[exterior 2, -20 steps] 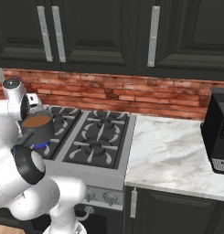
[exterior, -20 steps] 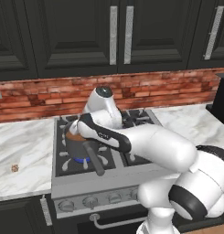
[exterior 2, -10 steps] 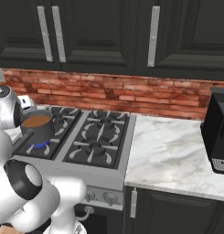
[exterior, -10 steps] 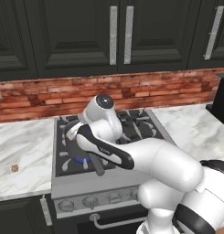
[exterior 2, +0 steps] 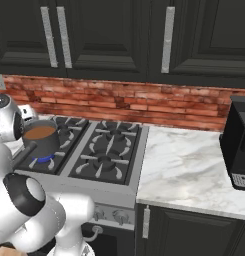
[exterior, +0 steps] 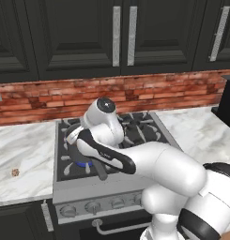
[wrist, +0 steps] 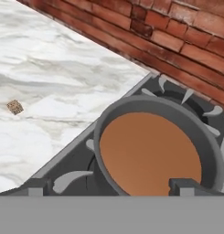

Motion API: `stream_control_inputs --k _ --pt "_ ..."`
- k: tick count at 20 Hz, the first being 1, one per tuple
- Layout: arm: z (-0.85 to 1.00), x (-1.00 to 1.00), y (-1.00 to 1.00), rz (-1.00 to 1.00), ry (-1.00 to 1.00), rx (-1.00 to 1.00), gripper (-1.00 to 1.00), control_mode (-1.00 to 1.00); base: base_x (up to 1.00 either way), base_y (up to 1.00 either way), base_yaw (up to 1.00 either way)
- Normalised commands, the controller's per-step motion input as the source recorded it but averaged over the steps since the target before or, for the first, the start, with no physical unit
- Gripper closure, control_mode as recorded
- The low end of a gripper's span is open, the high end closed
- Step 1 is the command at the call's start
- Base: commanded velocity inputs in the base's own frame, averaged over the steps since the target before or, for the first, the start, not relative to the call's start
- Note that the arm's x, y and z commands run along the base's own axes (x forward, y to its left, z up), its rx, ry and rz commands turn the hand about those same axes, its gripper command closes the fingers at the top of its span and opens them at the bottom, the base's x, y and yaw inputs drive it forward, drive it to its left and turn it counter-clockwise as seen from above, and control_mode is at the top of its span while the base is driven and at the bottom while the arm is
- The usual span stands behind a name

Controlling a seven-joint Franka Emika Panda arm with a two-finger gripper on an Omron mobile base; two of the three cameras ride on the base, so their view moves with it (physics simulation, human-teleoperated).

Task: Pick up the sugar cube(s) and place them in the saucepan with hot chocolate.

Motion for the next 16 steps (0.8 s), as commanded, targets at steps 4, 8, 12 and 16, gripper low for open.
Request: stream_control_inputs --k 4,8,12,16 --pt "0.0 -0.02 0.13 0.0 0.0 0.0 -1.0 -1.0 0.0 0.0 0.0" --pt "0.0 -0.02 0.12 0.0 0.0 0.0 -1.0 -1.0 0.0 0.0 0.0" --pt "0.0 -0.07 0.06 0.04 0.0 0.0 -1.0 -1.0 0.0 0.0 0.0" --pt "0.0 -0.27 0.01 0.07 0.0 0.0 -1.0 -1.0 0.0 0.0 0.0"
